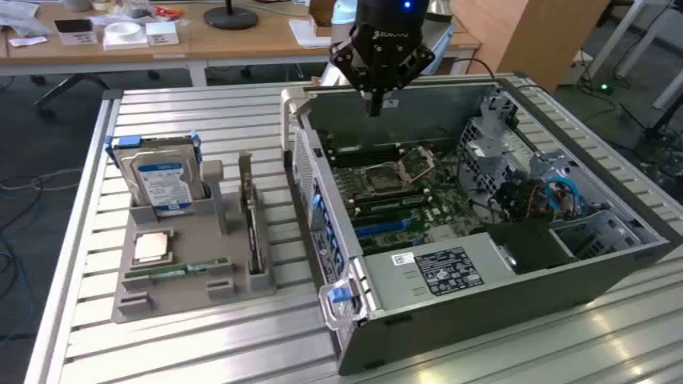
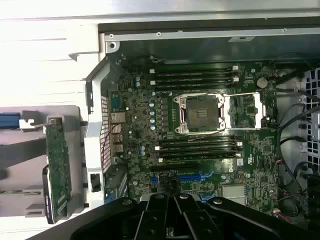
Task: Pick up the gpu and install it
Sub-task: 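Reach for the gpu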
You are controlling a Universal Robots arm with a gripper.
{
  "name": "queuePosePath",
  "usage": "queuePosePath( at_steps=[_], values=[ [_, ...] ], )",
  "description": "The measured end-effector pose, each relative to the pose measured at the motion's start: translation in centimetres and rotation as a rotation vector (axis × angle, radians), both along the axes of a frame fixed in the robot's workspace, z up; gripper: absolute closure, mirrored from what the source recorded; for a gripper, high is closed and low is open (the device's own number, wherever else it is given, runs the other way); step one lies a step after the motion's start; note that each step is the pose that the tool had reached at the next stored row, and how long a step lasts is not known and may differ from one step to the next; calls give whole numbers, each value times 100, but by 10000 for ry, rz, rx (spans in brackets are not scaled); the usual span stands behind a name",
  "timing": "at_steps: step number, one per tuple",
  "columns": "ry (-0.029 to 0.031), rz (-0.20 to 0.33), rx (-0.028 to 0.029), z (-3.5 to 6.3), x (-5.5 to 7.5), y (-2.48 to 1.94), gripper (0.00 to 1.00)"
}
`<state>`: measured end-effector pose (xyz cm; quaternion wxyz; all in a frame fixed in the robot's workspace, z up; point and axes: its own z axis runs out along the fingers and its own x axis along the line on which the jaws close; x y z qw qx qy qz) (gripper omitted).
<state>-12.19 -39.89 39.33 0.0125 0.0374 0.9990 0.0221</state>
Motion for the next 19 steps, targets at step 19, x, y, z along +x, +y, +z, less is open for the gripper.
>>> queuePosePath(
  at_steps=[19],
  values=[
    [0, 0, 1, -1, -69, 0, 89]
  ],
)
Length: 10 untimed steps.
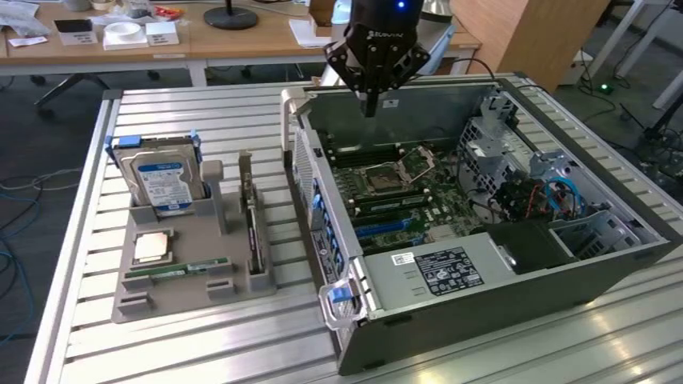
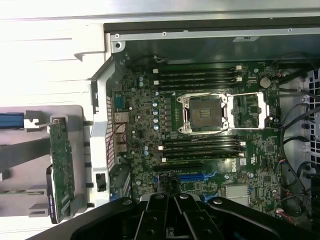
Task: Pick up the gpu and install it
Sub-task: 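Reach for the gpu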
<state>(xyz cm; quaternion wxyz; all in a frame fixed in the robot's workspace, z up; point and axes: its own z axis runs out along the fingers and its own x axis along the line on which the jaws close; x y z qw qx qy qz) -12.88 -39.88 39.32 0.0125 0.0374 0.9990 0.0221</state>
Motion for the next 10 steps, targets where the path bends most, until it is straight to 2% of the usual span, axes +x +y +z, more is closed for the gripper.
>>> queuePosePath(
  at_steps=[10],
  values=[
    [0, 1, -1, 0, -110, 0, 89]
  ],
)
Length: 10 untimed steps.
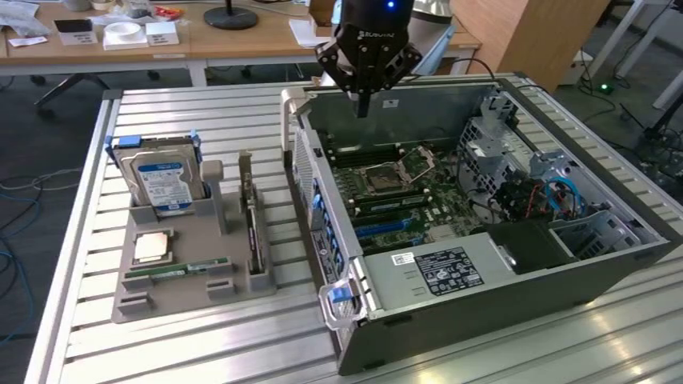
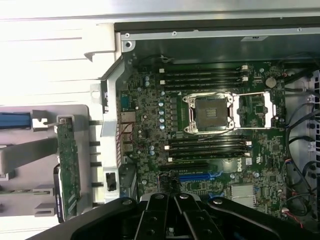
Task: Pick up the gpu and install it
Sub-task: 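Reach for the gpu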
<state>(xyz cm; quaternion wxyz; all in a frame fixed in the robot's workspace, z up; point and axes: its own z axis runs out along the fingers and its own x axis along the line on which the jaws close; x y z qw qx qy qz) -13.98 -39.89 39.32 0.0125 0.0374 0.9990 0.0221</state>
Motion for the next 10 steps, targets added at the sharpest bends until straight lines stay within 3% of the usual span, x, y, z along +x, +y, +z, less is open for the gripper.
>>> queuePosePath(
  at_steps=[10],
  values=[
    [0, -1, 0, 0, -103, 0, 89]
  ],
)
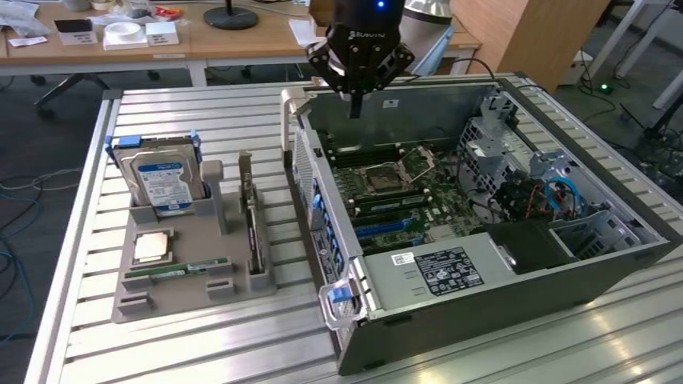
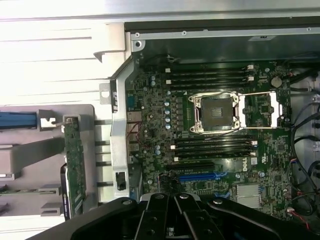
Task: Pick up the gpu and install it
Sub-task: 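Reach for the gpu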
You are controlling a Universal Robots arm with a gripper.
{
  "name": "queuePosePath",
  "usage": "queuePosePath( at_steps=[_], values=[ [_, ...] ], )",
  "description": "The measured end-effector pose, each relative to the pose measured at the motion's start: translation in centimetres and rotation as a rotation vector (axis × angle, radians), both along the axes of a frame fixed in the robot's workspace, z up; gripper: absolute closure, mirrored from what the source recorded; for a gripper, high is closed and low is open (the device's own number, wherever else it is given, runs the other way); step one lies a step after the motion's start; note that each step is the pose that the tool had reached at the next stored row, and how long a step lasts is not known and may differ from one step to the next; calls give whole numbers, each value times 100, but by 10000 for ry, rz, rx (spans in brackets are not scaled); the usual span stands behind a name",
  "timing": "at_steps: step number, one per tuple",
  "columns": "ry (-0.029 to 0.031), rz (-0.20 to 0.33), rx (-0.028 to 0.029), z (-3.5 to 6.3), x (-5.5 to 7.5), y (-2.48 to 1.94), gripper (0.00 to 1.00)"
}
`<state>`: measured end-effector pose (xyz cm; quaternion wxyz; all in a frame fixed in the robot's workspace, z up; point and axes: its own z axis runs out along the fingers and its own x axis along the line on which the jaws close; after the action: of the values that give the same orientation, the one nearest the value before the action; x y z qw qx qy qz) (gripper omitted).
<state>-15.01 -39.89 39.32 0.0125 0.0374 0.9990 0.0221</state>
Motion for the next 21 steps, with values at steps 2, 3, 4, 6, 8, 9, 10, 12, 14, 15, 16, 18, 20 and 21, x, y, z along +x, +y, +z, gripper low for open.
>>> queuePosePath(
  at_steps=[2, 3, 4, 6, 8, 9, 10, 12, 14, 15, 16, 18, 20, 21],
  values=[
    [0, 0, 0, 0, -17, 0, 89],
    [0, 1, 0, 0, -26, 0, 89],
    [0, 1, 0, 0, -35, 0, 89],
    [0, 0, 0, 0, -56, 0, 89],
    [0, 0, 0, 0, -79, 0, 89],
    [0, 0, 0, 0, -89, 0, 89],
    [0, 0, 1, 0, -98, 0, 89],
    [-1, 0, 0, 0, -117, 0, 89],
    [0, 0, 0, 0, -138, 0, 89],
    [0, 0, 0, 0, -148, 0, 89],
    [0, 1, 0, 0, -157, 0, 89],
    [0, 1, 0, 0, -163, 0, 89],
    [0, 1, 0, 0, -164, 0, 89],
    [1, 0, 0, 0, -164, 0, 89]
  ],
)
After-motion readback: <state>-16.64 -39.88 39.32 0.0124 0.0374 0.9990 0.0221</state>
